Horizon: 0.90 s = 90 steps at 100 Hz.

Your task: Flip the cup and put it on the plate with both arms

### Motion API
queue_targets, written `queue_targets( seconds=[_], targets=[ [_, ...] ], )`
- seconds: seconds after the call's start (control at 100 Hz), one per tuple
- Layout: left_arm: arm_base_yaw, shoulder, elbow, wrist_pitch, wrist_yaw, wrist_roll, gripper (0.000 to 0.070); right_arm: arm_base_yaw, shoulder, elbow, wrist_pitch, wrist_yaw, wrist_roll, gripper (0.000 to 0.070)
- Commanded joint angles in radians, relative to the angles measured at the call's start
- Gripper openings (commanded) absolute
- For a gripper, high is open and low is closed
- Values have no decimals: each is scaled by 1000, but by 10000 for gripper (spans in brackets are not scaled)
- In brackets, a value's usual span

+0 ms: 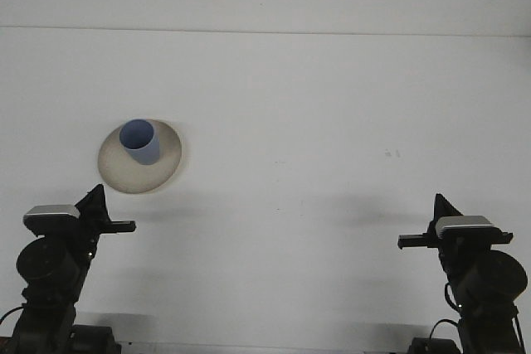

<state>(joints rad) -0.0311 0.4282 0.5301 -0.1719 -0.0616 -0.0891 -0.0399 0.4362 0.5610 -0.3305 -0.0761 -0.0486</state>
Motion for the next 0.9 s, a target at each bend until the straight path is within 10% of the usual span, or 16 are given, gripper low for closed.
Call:
queue_targets(
  seconds=[0.0, 0.89],
  targets=[
    [-2, 2, 13, 10, 2, 1, 11, 1, 2, 13, 10, -1, -1, 0],
    [-2, -15, -6, 77, 0, 48, 11, 1, 2, 13, 10, -1, -1, 0]
  ],
)
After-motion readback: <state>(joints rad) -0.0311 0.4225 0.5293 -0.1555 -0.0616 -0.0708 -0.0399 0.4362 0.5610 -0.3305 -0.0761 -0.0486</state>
